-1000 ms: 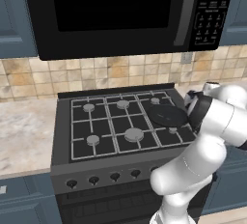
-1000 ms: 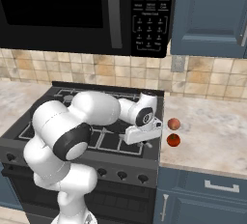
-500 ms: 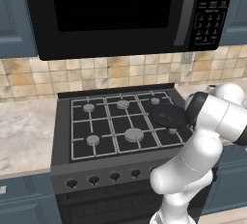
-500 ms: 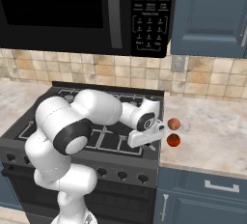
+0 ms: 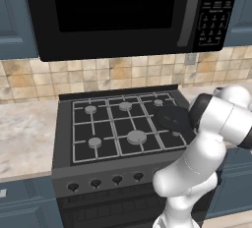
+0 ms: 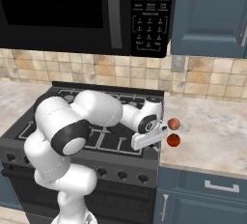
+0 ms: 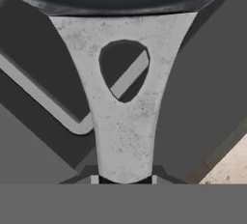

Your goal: Place the pan on the front right burner on the stove. Then place the tomato and the onion in the pan and turn on the front right burner.

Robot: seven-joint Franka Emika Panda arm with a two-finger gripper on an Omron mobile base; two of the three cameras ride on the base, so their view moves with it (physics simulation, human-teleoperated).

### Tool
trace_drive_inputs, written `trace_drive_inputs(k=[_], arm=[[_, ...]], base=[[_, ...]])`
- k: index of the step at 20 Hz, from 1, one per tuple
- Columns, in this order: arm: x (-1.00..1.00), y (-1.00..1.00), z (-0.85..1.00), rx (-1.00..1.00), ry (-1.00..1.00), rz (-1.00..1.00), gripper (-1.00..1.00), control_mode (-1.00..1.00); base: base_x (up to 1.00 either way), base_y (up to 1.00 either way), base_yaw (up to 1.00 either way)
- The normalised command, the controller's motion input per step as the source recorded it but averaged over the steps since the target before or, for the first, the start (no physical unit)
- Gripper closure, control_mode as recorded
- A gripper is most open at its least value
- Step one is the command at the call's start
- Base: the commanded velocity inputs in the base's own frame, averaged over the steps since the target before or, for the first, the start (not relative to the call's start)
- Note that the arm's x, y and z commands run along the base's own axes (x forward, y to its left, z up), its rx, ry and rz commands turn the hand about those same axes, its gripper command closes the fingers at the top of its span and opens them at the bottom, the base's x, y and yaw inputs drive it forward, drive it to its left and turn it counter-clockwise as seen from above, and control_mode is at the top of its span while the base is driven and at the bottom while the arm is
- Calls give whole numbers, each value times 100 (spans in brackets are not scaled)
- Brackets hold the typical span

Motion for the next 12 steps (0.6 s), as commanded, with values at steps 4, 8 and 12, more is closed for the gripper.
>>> trace_drive_inputs(k=[4, 8, 12], arm=[[-46, 0, 0, 0, 0, 15, 100, -100], [-15, 0, 0, 0, 0, 9, 100, -100], [1, 0, 0, 0, 0, 0, 100, -100]], base=[[0, 0, 0], [0, 0, 0], [0, 0, 0]])
